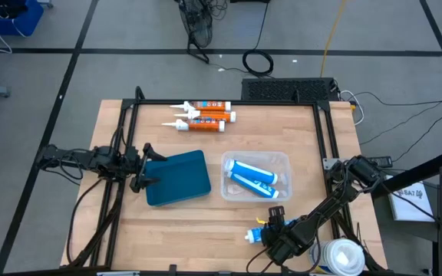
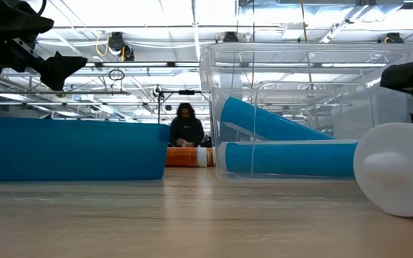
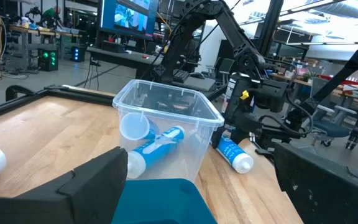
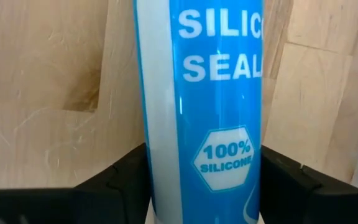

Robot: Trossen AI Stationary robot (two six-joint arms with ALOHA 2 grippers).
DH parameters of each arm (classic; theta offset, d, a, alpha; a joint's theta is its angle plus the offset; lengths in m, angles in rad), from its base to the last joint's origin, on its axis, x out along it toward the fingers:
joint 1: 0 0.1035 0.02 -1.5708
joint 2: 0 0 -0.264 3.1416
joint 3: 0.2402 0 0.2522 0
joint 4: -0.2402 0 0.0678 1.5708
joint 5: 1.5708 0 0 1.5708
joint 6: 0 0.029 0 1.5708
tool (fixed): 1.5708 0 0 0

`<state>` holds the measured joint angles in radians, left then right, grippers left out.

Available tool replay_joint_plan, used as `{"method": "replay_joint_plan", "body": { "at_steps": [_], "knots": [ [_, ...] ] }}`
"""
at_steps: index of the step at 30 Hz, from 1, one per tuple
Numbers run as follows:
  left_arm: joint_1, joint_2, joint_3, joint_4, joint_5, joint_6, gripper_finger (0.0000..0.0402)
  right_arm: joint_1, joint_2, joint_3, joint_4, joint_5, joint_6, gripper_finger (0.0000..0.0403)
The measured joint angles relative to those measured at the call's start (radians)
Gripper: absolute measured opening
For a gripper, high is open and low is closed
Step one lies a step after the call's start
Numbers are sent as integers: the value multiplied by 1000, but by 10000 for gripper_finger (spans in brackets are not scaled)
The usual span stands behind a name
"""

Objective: Pick & place silicon tubes, Sealant and Lysol wipes
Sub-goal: Put the blue sealant bottle into the transparent bin

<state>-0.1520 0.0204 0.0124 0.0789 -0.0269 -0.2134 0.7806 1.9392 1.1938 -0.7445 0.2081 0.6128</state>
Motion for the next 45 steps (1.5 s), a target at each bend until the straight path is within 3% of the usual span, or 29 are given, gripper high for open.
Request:
{"method": "replay_joint_plan", "body": {
  "at_steps": [39,45],
  "knots": [
    [0,0,0,0,0,0,395,0,0,0,25,5,4,209],
    [0,0,0,0,0,0,395,-3,-37,3,177,-45,-35,209]
  ]
}}
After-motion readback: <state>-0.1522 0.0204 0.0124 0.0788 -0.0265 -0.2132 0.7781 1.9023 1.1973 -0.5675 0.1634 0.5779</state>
